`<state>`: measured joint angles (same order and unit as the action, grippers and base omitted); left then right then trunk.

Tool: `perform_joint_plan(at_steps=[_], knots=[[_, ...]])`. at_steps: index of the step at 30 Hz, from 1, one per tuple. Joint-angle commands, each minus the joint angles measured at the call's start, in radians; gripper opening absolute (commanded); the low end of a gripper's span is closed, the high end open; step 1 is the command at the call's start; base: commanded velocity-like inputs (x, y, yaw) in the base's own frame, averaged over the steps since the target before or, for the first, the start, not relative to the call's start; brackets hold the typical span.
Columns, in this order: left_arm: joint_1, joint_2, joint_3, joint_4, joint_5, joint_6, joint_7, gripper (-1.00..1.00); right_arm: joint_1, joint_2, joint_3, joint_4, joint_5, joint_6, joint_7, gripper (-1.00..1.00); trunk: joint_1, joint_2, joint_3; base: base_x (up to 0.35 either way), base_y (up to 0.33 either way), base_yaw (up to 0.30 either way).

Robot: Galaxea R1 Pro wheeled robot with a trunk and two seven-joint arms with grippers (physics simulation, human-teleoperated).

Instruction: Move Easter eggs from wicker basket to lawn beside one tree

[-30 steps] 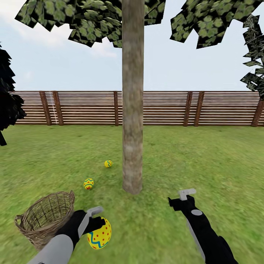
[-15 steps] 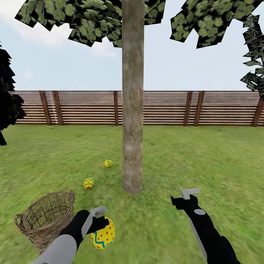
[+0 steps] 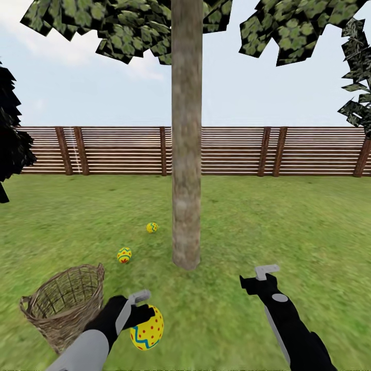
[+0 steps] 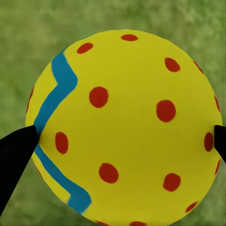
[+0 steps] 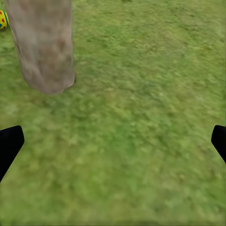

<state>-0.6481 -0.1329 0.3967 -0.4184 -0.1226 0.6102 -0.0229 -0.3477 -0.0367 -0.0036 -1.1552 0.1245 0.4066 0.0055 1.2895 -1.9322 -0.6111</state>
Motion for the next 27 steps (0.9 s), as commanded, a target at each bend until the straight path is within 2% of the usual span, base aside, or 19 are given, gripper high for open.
perform_joint_plan(at_steps=[1, 27], knots=[[-0.001, -0.002, 0.008, 0.004, -0.009, 0.005, -0.003, -1.0, -0.001, 0.0, 0.001, -0.001, 0.009, 0.006, 0.001, 1.0, 0.004, -0.008, -0.004, 0.0, 0.0, 0.0], [-0.001, -0.014, 0.008, 0.015, -0.009, 0.005, -0.003, -1.0, -0.001, 0.006, 0.005, -0.008, 0.008, 0.006, 0.001, 1.0, 0.104, -0.19, -0.086, 0.0, 0.0, 0.0]])
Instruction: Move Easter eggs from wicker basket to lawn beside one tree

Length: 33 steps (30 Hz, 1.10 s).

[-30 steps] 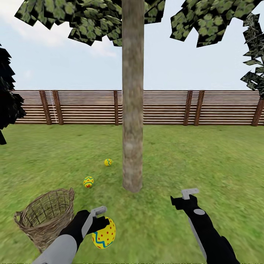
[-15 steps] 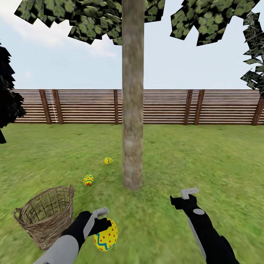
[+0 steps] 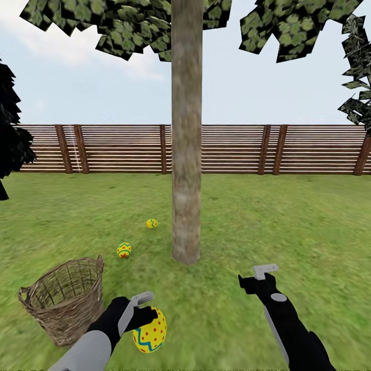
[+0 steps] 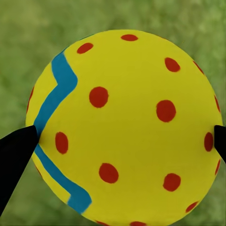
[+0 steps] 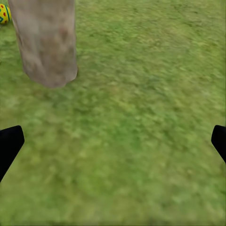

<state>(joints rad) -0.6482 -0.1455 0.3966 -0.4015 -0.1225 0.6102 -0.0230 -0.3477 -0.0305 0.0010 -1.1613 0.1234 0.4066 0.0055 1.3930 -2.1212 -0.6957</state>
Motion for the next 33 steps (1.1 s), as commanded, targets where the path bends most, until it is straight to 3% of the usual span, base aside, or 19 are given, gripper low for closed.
perform_joint_plan(at_steps=[1, 33], knots=[[-0.001, -0.002, 0.008, -0.002, -0.009, 0.005, -0.003, -1.0, -0.001, 0.0, 0.001, -0.001, 0.009, 0.006, 0.001, 1.0, 0.004, -0.008, -0.004, 0.0, 0.0, 0.0], [-0.001, -0.002, 0.008, -0.003, -0.009, 0.004, -0.003, -1.0, -0.001, 0.003, 0.005, 0.0, 0.01, 0.007, 0.0, 1.0, 0.126, -0.232, -0.105, 0.0, 0.0, 0.0]])
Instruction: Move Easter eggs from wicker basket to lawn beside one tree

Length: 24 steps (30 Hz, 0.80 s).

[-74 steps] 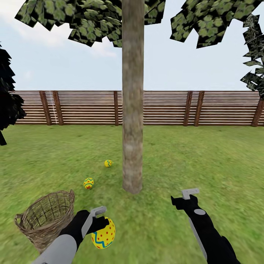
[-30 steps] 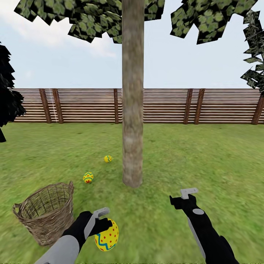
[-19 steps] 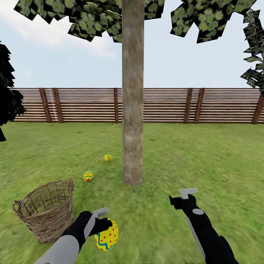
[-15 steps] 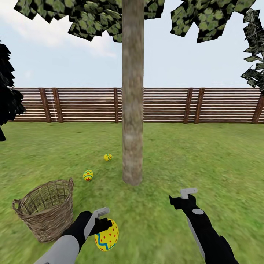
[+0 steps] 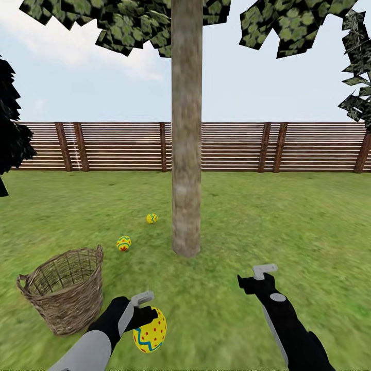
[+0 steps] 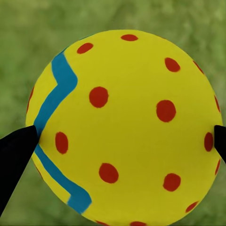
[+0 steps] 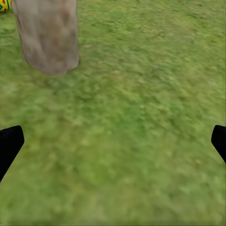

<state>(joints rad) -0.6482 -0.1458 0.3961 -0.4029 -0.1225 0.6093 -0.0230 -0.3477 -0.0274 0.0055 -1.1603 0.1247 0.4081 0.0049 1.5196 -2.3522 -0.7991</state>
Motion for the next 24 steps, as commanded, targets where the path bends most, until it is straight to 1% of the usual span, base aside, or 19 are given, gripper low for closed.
perform_joint_plan(at_steps=[1, 9, 13, 21, 24], knots=[[-0.001, -0.001, 0.008, -0.002, -0.009, 0.005, -0.003, -1.0, 0.0, 0.0, 0.001, -0.002, 0.009, 0.006, 0.001, 1.0, 0.004, -0.008, -0.004, 0.0, 0.0, 0.0], [-0.001, -0.001, 0.009, -0.002, -0.009, 0.005, -0.003, -1.0, 0.0, 0.001, 0.005, -0.001, 0.009, 0.005, 0.001, 1.0, 0.034, -0.064, -0.029, 0.0, 0.0, 0.0], [-0.001, -0.001, 0.009, -0.002, -0.009, 0.004, -0.003, -1.0, 0.0, 0.0, 0.028, -0.001, 0.009, 0.005, 0.0, 1.0, 0.05, -0.092, -0.042, 0.0, 0.0, 0.0], [-0.001, -0.002, 0.009, -0.002, -0.009, 0.004, -0.003, -1.0, 0.0, 0.001, 0.031, 0.001, 0.008, 0.006, 0.0, 1.0, 0.08, -0.148, -0.067, 0.0, 0.0, 0.034], [-0.001, -0.003, 0.009, -0.002, -0.009, 0.004, -0.003, -1.0, 0.0, 0.001, 0.031, 0.001, 0.009, 0.006, 0.0, 1.0, 0.082, -0.148, -0.079, 0.0, 0.0, 0.063]])
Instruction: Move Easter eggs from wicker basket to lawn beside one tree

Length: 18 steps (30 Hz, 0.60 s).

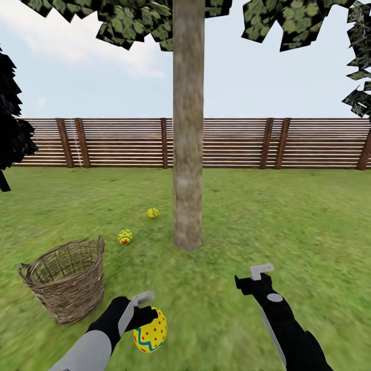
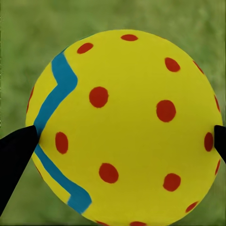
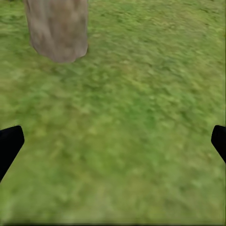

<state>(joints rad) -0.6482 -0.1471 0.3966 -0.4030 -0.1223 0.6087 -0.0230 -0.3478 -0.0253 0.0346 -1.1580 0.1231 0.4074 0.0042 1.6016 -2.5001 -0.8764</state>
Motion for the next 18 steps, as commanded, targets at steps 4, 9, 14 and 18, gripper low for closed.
perform_joint_plan(at_steps=[4, 9, 14, 18], knots=[[-0.001, -0.002, 0.009, -0.002, -0.01, -0.002, -0.003, -1.0, 0.0, -0.002, 0.002, -0.002, 0.01, 0.007, 0.0, 1.0, 0.001, -0.001, -0.009, 0.0, 0.0, 0.063], [-0.001, -0.002, 0.01, -0.002, -0.01, -0.048, -0.003, -1.0, 0.0, -0.002, 0.002, -0.002, 0.01, 0.007, 0.0, 1.0, 0.001, -0.001, -0.009, 0.042, 0.0, 0.063], [-0.001, -0.002, 0.009, -0.001, -0.01, -0.049, -0.03, -1.0, 0.0, -0.003, 0.002, -0.003, 0.01, 0.007, 0.0, 1.0, 0.001, -0.001, -0.009, 0.305, 0.0, 0.063], [-0.001, -0.002, 0.008, 0.0, -0.011, -0.047, -0.038, -1.0, 0.0, -0.003, 0.002, -0.003, 0.009, 0.007, 0.0, 1.0, 0.001, -0.001, -0.009, 0.327, 0.0, 0.063]])
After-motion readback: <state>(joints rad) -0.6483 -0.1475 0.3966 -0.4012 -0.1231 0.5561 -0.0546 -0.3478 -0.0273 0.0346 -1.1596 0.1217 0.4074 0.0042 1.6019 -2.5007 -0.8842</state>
